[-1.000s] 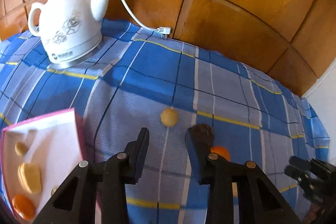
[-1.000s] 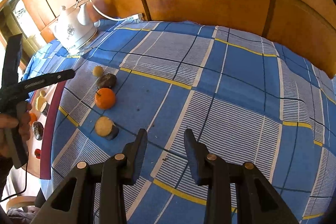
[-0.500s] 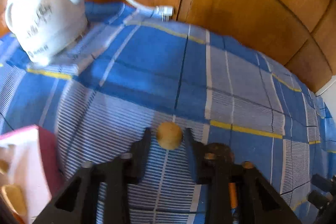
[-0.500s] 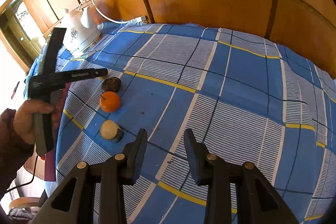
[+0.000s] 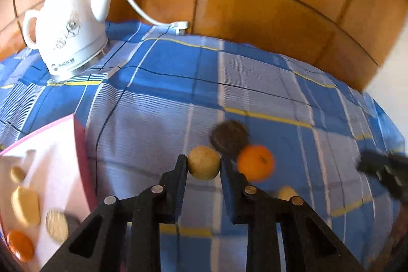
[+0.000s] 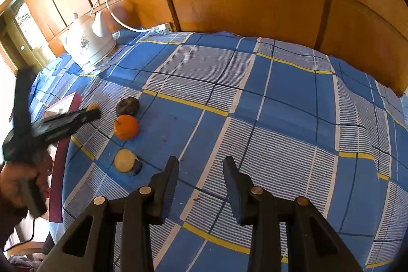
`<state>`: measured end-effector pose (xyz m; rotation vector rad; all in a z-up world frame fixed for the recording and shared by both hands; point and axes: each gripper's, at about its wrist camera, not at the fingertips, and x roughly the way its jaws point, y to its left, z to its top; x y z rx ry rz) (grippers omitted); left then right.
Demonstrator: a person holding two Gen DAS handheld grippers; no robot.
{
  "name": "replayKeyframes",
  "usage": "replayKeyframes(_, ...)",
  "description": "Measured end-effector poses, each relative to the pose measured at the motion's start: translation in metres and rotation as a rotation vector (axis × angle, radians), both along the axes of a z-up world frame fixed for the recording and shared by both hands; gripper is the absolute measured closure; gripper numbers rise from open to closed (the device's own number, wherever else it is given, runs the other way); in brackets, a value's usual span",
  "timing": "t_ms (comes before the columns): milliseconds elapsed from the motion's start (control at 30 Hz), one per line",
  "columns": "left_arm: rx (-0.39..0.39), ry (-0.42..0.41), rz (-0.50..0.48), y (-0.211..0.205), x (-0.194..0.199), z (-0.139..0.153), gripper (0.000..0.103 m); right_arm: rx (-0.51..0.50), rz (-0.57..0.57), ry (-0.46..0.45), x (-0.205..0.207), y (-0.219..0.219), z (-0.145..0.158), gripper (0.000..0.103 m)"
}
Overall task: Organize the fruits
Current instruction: 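Grasp the tan round fruit with the left tool, then lift the tan fruit with the left tool while the right tool grasps a dark brown fruit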
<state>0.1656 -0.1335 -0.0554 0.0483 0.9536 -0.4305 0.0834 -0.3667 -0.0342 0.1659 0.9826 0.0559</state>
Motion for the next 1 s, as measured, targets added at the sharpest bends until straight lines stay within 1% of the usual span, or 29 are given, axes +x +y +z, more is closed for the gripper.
replayKeyframes(100,0.013,-0.034,-0.037,0.0,-0.032,0.007,0.077,-0.015,-0.009,0.006,0.001,-0.001,-0.002,0.066)
replayKeyframes(233,0.013,-0.064,-0.079,0.001,-0.065,0.012,0.077,-0.039,-0.023,0.022,0.002,-0.003,-0.006,0.067)
replayKeyframes(333,0.014,-0.073,-0.096,0.008,-0.089,0.015,0.077,-0.06,-0.032,0.038,0.002,-0.003,-0.011,0.067)
replayKeyframes(433,-0.003,-0.067,-0.098,0.019,-0.105,0.017,0.077,-0.065,-0.042,0.054,0.002,-0.004,-0.016,0.067)
replayKeyframes(633,-0.012,-0.091,-0.081,0.042,-0.124,0.022,0.077,-0.071,-0.043,0.093,0.004,0.0,-0.027,0.067)
replayKeyframes(733,-0.023,-0.104,-0.066,0.055,-0.131,0.025,0.077,-0.041,-0.033,0.132,0.004,0.002,-0.035,0.067)
replayKeyframes(800,-0.028,-0.109,-0.053,0.062,-0.133,0.027,0.077,-0.034,-0.026,0.14,0.004,0.005,-0.037,0.066)
replayKeyframes(867,-0.036,-0.112,-0.043,0.068,-0.133,0.028,0.077,0.006,-0.006,0.151,0.004,0.011,-0.037,0.067)
replayKeyframes(1000,-0.056,-0.108,-0.023,0.077,-0.133,0.028,0.077,0.03,0.025,0.144,0.006,0.032,-0.034,0.067)
